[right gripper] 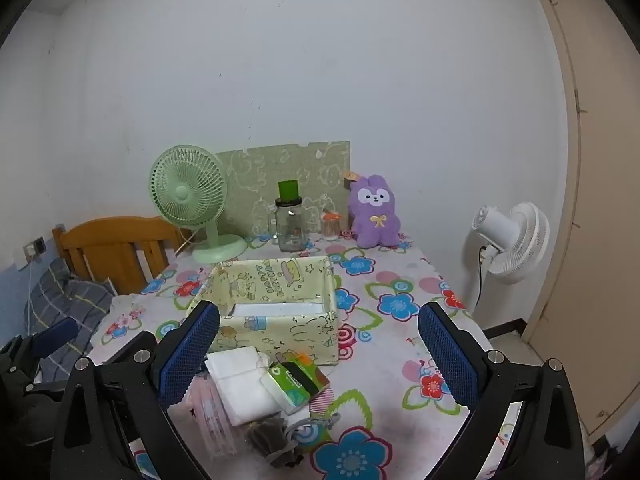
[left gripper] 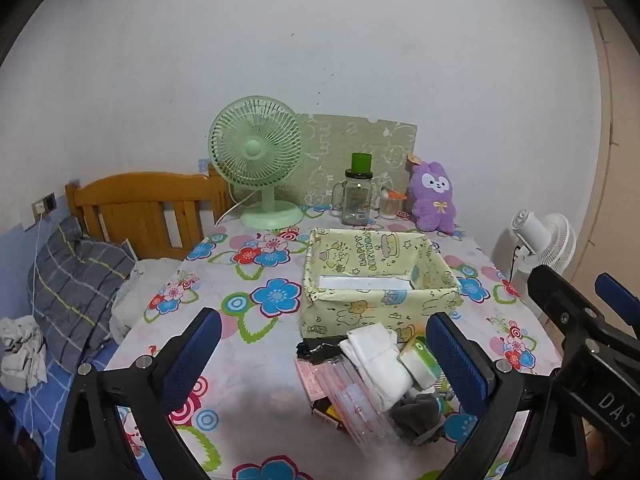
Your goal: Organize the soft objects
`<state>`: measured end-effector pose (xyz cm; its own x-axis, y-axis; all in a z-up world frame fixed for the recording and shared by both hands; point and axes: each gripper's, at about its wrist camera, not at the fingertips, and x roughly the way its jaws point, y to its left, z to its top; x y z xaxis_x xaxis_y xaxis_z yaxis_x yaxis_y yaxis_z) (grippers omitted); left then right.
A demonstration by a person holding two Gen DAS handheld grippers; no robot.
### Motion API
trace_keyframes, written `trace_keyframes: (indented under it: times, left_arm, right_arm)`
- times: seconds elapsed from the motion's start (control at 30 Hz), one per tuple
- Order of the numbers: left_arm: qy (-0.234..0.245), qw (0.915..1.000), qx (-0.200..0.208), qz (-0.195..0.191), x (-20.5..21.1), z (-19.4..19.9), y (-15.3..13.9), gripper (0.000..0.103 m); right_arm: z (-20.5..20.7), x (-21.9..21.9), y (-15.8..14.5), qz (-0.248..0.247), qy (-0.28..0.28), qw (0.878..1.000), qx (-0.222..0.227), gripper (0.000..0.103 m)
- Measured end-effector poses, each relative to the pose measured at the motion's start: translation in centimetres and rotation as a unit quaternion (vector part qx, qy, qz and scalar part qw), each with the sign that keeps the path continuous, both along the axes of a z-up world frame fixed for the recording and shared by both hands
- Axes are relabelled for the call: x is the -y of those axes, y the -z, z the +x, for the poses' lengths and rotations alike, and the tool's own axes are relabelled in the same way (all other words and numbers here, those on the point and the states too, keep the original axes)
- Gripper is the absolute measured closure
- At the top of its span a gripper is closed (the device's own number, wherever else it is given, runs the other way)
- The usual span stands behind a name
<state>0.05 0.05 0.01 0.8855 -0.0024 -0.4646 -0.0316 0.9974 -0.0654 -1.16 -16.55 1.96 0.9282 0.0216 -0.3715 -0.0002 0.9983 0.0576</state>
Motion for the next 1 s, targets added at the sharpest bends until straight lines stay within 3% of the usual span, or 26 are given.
trace_keyframes:
  times: [0.13, 0.23, 1.0]
  left_arm:
    - [-0.002, 1.0, -0.002, -0.006, -0.8, 0.2, -0.1, 0.0]
    - [0.001, 0.9998, -0.002, 0.022, 1.0, 0.1, -0.9, 0.0]
    - [0.003, 0.9999, 0.003, 0.014, 1.4, 0.9, -0.2, 0.0]
  right_arm:
    - [-0.3, -0.3, 0.3, 0.001, 0.0, 1.0, 0.007, 0.002]
    - [-0.7, 0.4, -0.3, 0.005, -0.001, 1.0, 0.006, 0.002]
    - [0.5, 0.3, 0.2, 0.009, 0.003, 1.0, -0.003, 0.002]
